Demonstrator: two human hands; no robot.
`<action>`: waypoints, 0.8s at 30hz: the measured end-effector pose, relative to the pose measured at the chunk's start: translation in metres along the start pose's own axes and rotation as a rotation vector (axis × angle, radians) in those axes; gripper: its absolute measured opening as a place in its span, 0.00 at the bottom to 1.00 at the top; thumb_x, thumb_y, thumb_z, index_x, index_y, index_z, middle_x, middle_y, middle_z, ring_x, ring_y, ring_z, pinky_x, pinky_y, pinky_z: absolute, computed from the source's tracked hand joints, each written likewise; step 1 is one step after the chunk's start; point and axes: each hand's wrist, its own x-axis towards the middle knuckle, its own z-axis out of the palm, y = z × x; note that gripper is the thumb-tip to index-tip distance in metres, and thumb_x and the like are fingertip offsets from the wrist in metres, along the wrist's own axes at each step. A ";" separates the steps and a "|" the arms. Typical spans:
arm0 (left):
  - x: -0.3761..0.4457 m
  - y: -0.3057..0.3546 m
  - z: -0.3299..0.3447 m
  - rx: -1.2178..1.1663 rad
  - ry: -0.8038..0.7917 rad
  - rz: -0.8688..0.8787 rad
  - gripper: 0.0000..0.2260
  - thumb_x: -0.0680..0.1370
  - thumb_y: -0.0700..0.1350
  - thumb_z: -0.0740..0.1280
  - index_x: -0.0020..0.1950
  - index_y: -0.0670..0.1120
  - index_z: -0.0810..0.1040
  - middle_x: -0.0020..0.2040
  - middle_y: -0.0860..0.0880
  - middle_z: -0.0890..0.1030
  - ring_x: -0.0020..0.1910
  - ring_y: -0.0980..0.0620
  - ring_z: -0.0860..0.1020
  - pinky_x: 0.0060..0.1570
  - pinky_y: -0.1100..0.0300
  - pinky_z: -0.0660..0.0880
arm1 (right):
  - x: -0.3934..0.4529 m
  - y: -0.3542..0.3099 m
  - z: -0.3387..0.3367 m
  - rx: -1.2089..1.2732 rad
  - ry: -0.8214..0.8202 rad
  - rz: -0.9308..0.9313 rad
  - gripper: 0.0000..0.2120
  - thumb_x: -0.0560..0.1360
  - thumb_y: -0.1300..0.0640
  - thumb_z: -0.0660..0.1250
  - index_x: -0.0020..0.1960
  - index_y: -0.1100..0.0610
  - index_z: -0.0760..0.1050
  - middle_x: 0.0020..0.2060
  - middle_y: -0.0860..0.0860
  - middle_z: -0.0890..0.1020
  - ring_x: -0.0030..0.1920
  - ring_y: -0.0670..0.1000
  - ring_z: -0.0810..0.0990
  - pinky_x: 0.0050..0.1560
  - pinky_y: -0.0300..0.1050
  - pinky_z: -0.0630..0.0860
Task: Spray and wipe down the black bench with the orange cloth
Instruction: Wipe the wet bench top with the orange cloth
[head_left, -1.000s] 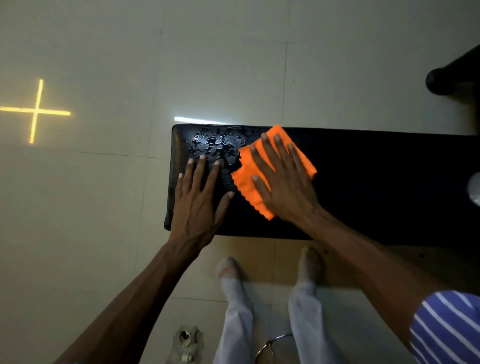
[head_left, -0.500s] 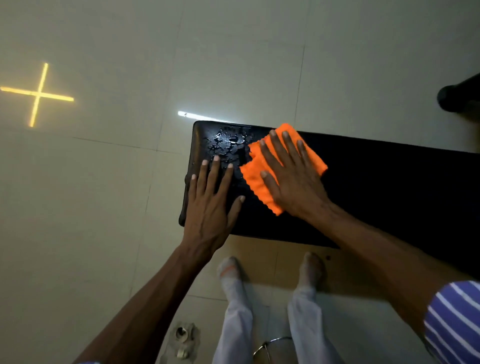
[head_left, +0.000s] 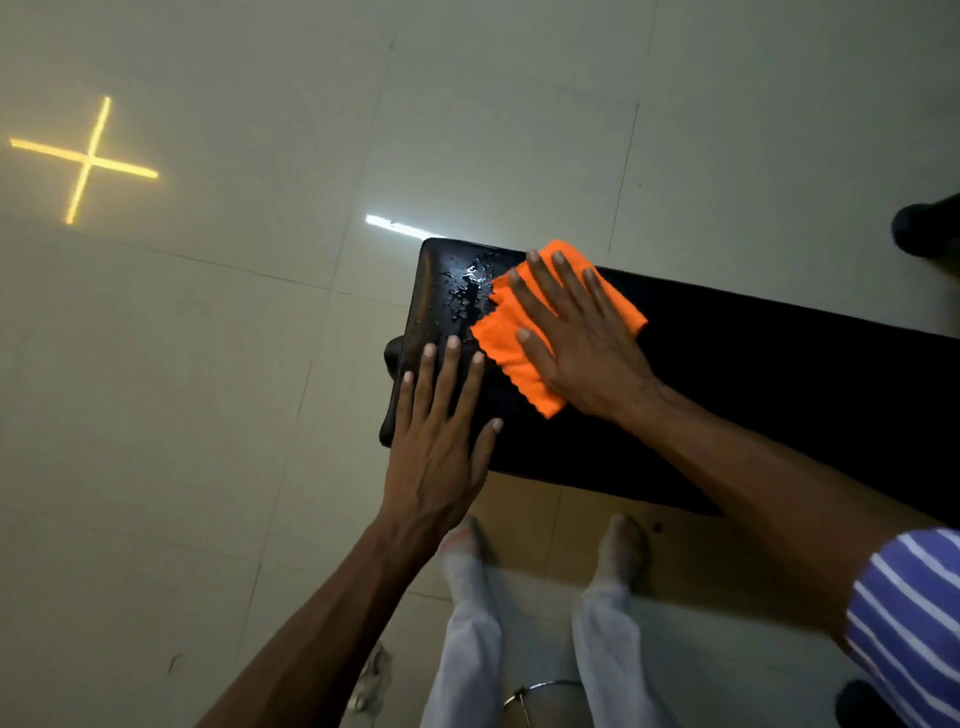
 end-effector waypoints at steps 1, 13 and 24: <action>-0.004 -0.002 -0.002 -0.011 -0.004 -0.009 0.29 0.85 0.54 0.59 0.84 0.47 0.56 0.85 0.45 0.51 0.85 0.43 0.47 0.81 0.41 0.54 | 0.003 0.009 -0.003 0.001 -0.027 -0.002 0.30 0.88 0.44 0.51 0.87 0.49 0.49 0.87 0.53 0.48 0.87 0.57 0.45 0.86 0.60 0.45; -0.016 -0.007 -0.007 -0.064 -0.023 -0.040 0.28 0.86 0.54 0.60 0.84 0.47 0.58 0.85 0.45 0.51 0.85 0.44 0.47 0.82 0.43 0.54 | 0.028 -0.032 0.003 0.020 0.003 -0.057 0.29 0.88 0.45 0.49 0.87 0.50 0.50 0.87 0.52 0.50 0.87 0.57 0.46 0.87 0.59 0.44; -0.020 -0.017 -0.017 -0.147 0.025 -0.069 0.28 0.85 0.51 0.62 0.82 0.43 0.61 0.84 0.43 0.57 0.84 0.44 0.54 0.81 0.47 0.59 | 0.048 -0.056 0.000 0.110 0.004 0.019 0.30 0.88 0.46 0.49 0.87 0.53 0.47 0.87 0.54 0.48 0.87 0.58 0.44 0.86 0.60 0.42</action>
